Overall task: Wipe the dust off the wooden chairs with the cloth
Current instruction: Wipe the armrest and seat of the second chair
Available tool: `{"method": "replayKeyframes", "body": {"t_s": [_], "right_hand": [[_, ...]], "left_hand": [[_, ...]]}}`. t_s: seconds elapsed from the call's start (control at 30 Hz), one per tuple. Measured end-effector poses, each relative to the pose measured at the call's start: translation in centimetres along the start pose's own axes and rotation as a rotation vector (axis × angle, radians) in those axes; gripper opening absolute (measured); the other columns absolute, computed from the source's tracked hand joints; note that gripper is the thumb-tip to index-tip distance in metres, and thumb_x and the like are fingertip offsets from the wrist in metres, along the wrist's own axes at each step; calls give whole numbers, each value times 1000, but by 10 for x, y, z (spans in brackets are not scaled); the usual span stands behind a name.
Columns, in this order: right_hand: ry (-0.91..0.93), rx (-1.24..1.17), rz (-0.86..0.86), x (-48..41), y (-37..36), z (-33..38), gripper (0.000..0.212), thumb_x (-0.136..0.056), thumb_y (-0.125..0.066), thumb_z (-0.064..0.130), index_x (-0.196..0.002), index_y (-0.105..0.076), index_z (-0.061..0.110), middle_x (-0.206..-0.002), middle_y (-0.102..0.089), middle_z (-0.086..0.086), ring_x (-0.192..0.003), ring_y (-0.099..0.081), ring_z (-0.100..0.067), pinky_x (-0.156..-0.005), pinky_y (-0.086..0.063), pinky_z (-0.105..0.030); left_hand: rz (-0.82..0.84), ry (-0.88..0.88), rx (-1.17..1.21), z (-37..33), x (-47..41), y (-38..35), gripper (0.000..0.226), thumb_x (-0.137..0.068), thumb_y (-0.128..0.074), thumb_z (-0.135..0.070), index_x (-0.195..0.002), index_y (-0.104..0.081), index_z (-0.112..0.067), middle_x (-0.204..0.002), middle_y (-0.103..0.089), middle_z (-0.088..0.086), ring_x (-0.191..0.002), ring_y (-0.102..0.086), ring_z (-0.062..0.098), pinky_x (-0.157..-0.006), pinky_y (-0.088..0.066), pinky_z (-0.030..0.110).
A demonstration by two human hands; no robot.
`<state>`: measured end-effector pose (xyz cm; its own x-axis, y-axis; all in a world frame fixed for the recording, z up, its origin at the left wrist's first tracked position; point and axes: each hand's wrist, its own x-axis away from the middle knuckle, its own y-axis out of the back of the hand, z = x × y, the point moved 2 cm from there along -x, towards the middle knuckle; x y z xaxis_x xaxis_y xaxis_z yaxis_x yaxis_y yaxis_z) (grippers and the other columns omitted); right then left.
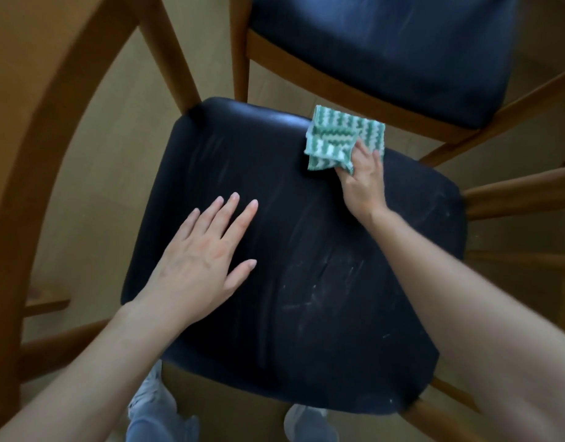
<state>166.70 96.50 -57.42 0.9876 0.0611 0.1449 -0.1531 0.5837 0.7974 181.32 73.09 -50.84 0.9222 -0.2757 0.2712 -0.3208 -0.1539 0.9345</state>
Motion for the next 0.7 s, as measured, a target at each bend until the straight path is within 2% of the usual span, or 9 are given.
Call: {"method": "replayKeyframes", "body": {"t_s": [0.17, 0.23, 0.33, 0.43, 0.5, 0.6, 0.7], "right_hand": [[32, -102, 36, 93, -28, 16, 43, -93, -48, 13, -136, -50, 15, -149, -37, 0, -139, -11, 1, -111, 11, -16], [70, -127, 121, 139, -38, 23, 46, -90, -46, 16, -136, -51, 16, -146, -40, 5, -140, -10, 3, -113, 10, -18], [159, -66, 255, 217, -48, 26, 55, -82, -55, 12, -136, -50, 17, -143, -39, 12, -142, -12, 1, -116, 6, -22], [257, 2, 424, 269, -52, 24, 71, -74, -64, 12, -140, -41, 26, -148, -32, 18, -143, -12, -1, -116, 4, -23], [278, 15, 481, 274, -46, 23, 63, -78, -59, 20, -137, -41, 30, -147, -32, 19, -141, -17, -1, -115, 2, -22], [363, 128, 631, 278, -29, 22, 51, -76, -46, 35, -126, -52, 33, -140, -44, 22, -134, -31, -2, -112, -9, -21], [430, 293, 830, 293, -18, 18, 50, -65, -39, 37, -108, -61, 49, -128, -51, 34, -126, -39, 7, -102, -25, -19]], "left_hand": [[17, 13, 58, -6, 0, 7, 74, -87, -37, -48, -149, -7, -22, -155, -20, 10, -143, -20, 26, -114, -13, 37], [15, 0, 91, -9, 0, 9, 74, -89, -35, -48, -148, 3, -24, -157, -12, 8, -145, -12, 23, -116, -7, 34], [31, -29, 114, -13, 1, 6, 74, -92, -35, -48, -144, 14, -27, -159, -3, 5, -146, -3, 20, -116, -1, 32], [27, -34, 119, -13, 1, 4, 74, -95, -37, -46, -144, 15, -28, -159, -2, 5, -146, -2, 19, -117, -2, 32], [33, -32, 120, -12, 2, 3, 74, -95, -38, -46, -145, 14, -28, -159, -2, 5, -146, -2, 19, -117, -2, 32], [48, -29, 128, -14, 1, 4, 74, -95, -39, -45, -146, 13, -28, -159, -2, 5, -146, -2, 19, -117, -2, 32], [44, -47, 127, -15, 1, 4, 75, -95, -40, -45, -144, 14, -28, -159, -3, 6, -146, -5, 20, -117, -4, 33]]}}
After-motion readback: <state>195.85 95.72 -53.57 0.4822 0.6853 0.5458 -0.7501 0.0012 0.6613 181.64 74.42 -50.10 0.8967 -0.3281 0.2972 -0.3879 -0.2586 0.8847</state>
